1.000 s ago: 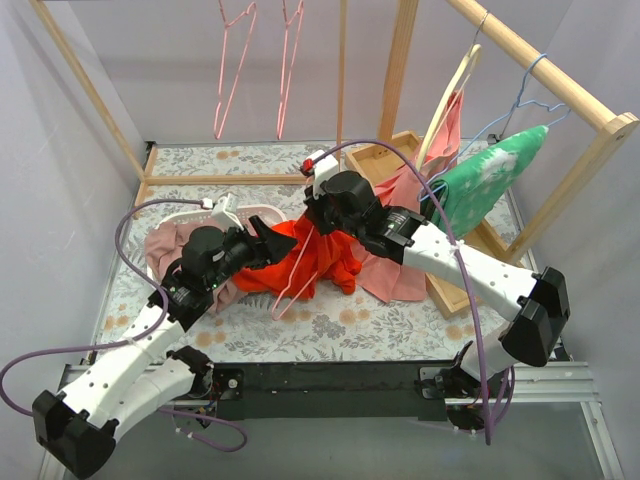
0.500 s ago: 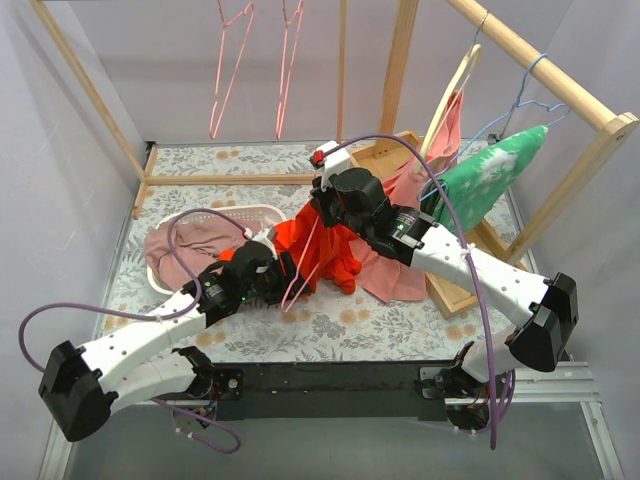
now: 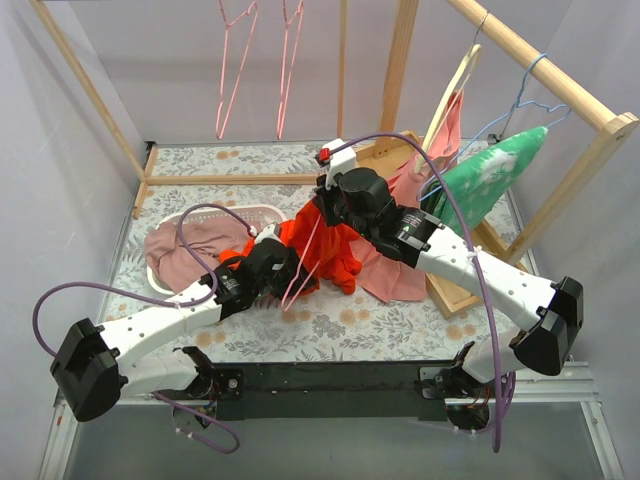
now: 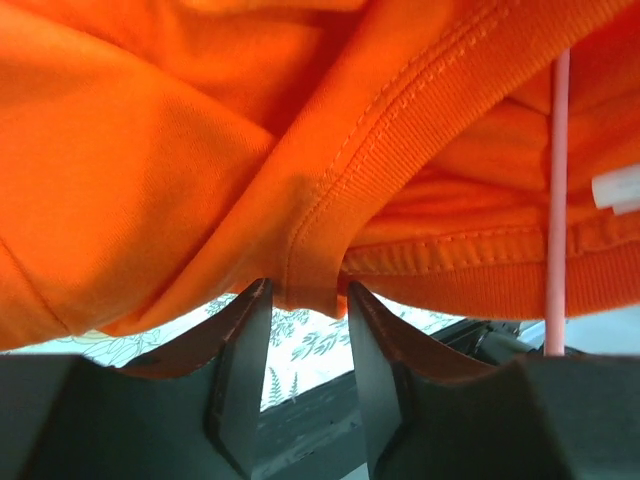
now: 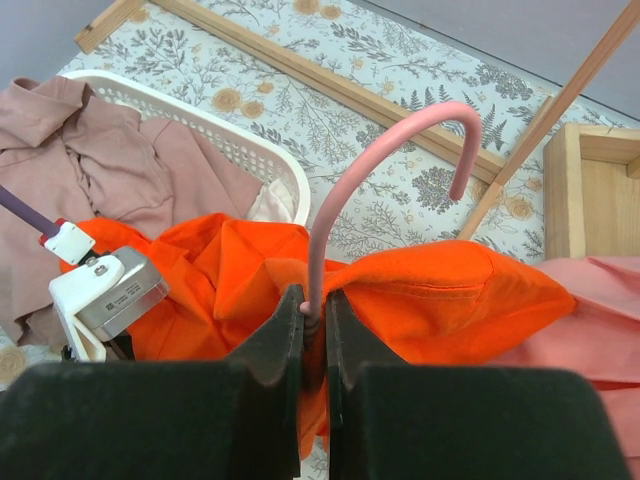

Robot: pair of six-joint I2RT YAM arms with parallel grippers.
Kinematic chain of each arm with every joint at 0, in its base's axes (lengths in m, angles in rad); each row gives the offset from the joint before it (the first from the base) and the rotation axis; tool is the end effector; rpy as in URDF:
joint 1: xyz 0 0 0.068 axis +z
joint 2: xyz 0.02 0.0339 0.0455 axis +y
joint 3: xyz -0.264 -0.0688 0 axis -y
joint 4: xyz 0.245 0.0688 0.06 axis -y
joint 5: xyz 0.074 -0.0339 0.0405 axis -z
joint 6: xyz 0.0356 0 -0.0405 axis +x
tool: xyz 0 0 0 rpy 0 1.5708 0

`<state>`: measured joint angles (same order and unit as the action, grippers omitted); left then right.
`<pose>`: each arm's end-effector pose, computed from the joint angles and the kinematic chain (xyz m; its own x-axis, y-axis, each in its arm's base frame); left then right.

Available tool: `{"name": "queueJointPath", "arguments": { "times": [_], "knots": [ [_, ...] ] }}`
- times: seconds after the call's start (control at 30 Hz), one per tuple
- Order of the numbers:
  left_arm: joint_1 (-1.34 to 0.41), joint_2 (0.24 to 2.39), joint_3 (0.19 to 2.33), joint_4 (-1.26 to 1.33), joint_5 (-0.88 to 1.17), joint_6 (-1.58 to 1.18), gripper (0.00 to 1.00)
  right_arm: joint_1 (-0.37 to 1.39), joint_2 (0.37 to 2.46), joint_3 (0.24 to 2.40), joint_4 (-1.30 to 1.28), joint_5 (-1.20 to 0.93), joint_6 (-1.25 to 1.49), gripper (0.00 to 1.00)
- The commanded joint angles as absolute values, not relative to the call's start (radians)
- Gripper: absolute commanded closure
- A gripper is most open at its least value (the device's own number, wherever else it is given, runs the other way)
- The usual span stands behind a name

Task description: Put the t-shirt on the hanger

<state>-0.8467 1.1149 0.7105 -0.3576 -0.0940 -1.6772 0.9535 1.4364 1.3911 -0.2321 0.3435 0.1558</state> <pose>0.1561 -0.1714 0.2337 -0.6483 -0.7613 0.0124 -0.5292 0.4388 -0.7262 0.2040 0.2666 0.3945 -0.2466 -0.0951 -0.9644 -0.5487 0.8340 0.0581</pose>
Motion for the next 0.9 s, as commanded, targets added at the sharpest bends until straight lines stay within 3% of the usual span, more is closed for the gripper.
{"name": "queueJointPath", "arguments": {
  "times": [0.0, 0.27, 0.5, 0.87],
  "knots": [
    [-0.850, 1.111, 0.721, -0.324, -0.137, -1.695, 0.65, 0.957, 1.388, 1.385, -0.178, 0.370, 0.166, 0.99],
    [-0.850, 1.106, 0.710, -0.319, -0.156, -1.692, 0.75, 0.960, 1.393, 1.393, -0.183, 0.367, 0.164, 0.99],
    [-0.851, 1.033, 0.684, -0.316, -0.150, -1.667, 0.99, 0.960, 1.417, 1.428, -0.184, 0.380, 0.153, 0.99],
    [-0.848, 0.671, 0.595, -0.382, -0.121, -1.663, 1.00, 0.960, 1.492, 1.523, -0.190, 0.586, 0.135, 0.99]
  ]
}}
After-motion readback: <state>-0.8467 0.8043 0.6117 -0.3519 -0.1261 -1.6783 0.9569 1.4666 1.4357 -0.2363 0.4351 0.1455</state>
